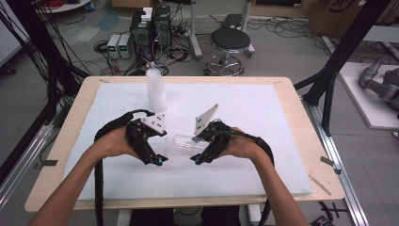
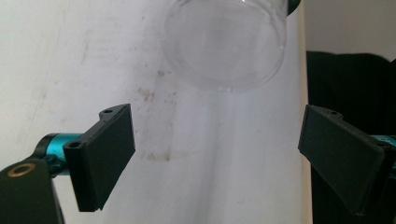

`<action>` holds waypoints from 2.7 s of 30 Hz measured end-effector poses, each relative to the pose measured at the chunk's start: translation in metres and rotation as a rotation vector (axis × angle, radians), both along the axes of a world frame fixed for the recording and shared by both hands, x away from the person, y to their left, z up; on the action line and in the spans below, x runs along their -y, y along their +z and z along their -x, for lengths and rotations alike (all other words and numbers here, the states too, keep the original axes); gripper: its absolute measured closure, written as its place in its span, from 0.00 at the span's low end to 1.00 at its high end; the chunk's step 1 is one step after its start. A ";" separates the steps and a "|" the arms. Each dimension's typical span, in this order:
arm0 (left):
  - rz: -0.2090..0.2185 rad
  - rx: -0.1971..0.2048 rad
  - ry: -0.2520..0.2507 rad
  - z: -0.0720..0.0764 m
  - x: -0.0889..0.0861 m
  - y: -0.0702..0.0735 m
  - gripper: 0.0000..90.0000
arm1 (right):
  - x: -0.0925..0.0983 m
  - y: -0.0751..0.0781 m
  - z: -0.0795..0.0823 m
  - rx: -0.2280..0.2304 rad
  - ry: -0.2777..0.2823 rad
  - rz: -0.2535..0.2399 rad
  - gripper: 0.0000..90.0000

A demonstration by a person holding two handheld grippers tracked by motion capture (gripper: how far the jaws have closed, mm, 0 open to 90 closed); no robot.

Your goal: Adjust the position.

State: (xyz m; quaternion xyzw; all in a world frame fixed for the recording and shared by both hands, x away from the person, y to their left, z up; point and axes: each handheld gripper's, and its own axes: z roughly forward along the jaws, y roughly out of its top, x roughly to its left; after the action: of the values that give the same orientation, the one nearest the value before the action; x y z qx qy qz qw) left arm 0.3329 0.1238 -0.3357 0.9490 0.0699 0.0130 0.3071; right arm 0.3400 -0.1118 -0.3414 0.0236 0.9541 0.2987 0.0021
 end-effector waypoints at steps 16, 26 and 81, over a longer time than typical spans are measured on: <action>0.033 -0.057 -0.035 -0.011 0.026 -0.008 0.15 | -0.002 0.001 -0.002 -0.020 0.020 0.050 0.36; 0.050 -0.074 -0.063 -0.010 0.033 -0.007 0.27 | -0.006 -0.001 -0.001 -0.006 0.032 0.052 0.36; 0.665 0.041 0.034 0.009 -0.031 -0.068 0.46 | 0.064 -0.001 0.012 0.056 -0.098 -0.646 0.14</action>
State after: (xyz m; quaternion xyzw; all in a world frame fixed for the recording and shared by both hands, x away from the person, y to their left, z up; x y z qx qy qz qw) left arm 0.3239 0.1546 -0.4038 0.7952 0.0797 0.0138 0.6010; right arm 0.3279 -0.1758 -0.3422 0.0605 0.8073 0.5860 0.0353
